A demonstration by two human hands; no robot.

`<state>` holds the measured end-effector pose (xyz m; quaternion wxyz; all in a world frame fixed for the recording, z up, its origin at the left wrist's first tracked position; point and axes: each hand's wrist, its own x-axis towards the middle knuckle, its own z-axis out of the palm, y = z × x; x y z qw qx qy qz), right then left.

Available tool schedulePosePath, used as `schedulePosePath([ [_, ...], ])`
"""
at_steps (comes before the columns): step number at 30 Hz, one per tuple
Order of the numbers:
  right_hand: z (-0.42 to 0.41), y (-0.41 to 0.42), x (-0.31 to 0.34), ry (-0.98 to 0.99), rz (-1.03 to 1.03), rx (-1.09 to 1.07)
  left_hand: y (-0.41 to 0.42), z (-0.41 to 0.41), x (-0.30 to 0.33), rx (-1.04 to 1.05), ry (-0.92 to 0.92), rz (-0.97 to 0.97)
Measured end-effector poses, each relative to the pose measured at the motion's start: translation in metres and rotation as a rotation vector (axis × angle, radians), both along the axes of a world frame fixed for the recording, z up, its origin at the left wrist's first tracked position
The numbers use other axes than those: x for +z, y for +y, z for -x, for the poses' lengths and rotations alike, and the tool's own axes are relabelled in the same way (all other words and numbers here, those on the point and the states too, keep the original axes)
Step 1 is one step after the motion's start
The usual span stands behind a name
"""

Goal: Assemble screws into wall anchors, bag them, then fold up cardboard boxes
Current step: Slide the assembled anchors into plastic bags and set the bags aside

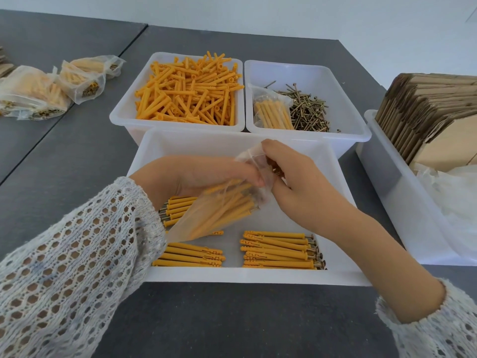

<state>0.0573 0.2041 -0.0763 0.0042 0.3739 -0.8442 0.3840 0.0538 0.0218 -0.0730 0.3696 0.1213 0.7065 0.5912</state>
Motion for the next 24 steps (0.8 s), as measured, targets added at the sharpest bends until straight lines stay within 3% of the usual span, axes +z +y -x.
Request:
schedulePosePath([
  [5,-0.003,-0.002,0.005,-0.24,0.222,0.02,-0.001,0.002,-0.002,0.075,-0.001,-0.065],
  [11,0.003,0.006,0.002,-0.112,0.292,-0.243,-0.003,0.001,0.0,0.143,0.023,-0.089],
  [16,0.009,0.015,-0.008,-0.109,0.03,-0.378,-0.007,0.006,0.0,0.232,0.058,0.002],
  [21,0.006,0.017,-0.022,-0.33,-0.661,-0.125,-0.013,0.005,0.002,0.359,0.025,-0.014],
  [24,0.005,0.018,-0.021,-0.344,-0.776,-0.077,-0.015,0.005,0.002,0.382,0.015,-0.004],
])
